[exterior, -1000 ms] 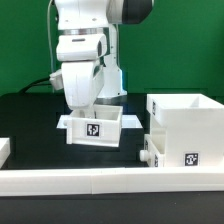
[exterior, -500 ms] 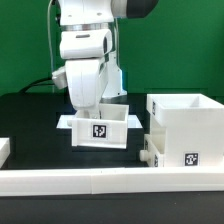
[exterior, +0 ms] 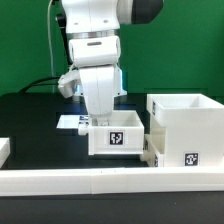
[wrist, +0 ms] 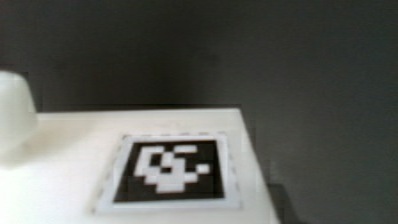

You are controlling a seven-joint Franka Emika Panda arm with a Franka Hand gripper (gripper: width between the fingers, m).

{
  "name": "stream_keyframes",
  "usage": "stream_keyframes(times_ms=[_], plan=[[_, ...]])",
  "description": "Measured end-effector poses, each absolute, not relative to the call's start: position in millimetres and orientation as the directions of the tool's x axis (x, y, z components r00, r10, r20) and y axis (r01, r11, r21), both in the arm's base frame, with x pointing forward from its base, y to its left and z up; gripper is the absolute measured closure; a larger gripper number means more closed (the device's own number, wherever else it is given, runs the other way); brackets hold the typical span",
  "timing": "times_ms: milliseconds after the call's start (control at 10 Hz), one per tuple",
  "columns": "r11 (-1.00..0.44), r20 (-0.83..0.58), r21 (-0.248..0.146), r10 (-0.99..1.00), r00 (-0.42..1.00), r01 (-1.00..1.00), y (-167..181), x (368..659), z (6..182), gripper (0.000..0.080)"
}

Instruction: Assemble drawer

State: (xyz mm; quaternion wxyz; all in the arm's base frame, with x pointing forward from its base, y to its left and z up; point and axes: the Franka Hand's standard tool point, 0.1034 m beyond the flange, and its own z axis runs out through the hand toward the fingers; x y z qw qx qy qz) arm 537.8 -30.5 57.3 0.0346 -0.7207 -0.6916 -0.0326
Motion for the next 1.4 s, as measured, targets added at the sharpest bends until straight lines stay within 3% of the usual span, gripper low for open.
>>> stream_keyframes(times_ms=[300,600,1400], plan=[[-0.041,0.095,-0.005,0.995,0.042,0.999,-31,537,56.3,0.0757],[0.048,0.060,0.012,0.997,-0.048,0.999,-18,545,61.3,0.0757],[0.031,0.063,0.012,0.998,-0.032,0.999,-9,549,58.5,0.0757]])
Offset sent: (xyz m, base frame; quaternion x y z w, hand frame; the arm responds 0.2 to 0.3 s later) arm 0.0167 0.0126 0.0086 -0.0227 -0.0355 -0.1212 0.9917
